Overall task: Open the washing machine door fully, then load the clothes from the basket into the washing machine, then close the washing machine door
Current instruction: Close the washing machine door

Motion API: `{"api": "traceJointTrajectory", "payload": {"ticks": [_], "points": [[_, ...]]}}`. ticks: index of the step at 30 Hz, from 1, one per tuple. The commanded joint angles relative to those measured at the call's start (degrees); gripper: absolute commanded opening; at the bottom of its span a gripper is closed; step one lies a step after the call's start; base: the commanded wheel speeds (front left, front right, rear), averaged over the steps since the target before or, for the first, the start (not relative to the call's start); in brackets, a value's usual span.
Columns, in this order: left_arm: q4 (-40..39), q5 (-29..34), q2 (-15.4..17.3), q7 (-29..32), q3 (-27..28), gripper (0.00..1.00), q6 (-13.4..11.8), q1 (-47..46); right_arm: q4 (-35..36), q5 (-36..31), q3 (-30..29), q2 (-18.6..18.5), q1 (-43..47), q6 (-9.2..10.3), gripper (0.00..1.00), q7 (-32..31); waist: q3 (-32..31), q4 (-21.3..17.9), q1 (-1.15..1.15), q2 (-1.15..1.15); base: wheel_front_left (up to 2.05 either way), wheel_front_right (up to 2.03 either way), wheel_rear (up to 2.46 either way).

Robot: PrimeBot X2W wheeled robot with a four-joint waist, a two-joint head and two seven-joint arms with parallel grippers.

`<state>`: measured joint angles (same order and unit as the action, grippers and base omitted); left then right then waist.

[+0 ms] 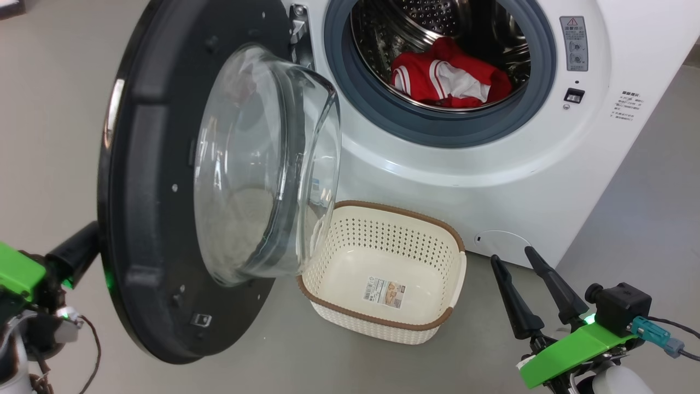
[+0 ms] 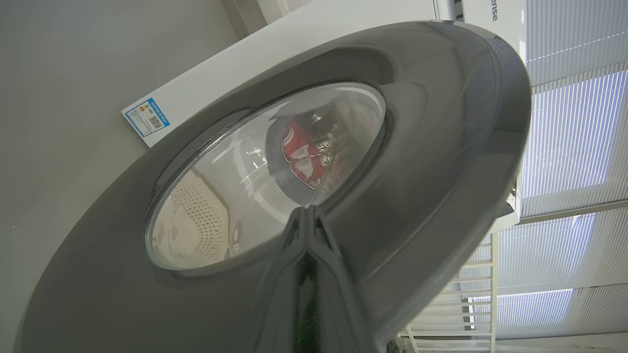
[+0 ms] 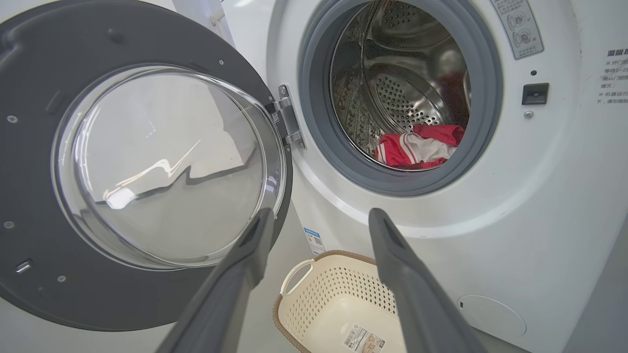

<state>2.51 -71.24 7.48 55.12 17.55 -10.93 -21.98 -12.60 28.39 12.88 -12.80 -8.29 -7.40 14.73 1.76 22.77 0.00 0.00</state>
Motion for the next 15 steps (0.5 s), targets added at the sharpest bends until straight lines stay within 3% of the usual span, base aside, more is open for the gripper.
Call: {"api": "traceJointTrajectory", "payload": {"ticks": [1, 9, 15], "points": [[-2.8, -0.1, 1.3, 1.2, 0.3, 0.0, -0.1, -0.1, 1.3, 0.2, 1.0, -0.3, -0.5, -0.09, 1.0, 0.3, 0.1, -0.1, 0.0, 0.0, 0.0, 0.0, 0.0], [-4.2, 0.6, 1.0, -0.9, 1.3, 0.0, 0.0, 0.5, 1.2, 0.1, 1.0, 0.0, -0.4, -0.09, 1.0, 0.3, -0.2, -0.3, 0.0, 0.0, 0.0, 0.0, 0.0], [-3.7, 2.2, 1.5, -3.8, 2.3, 0.0, 1.9, 0.5, 1.0, 0.2, 1.0, 0.0, -0.2, -0.09, 1.0, 0.3, -0.2, -0.2, 0.0, 0.0, 0.0, 0.0, 0.0]]}}
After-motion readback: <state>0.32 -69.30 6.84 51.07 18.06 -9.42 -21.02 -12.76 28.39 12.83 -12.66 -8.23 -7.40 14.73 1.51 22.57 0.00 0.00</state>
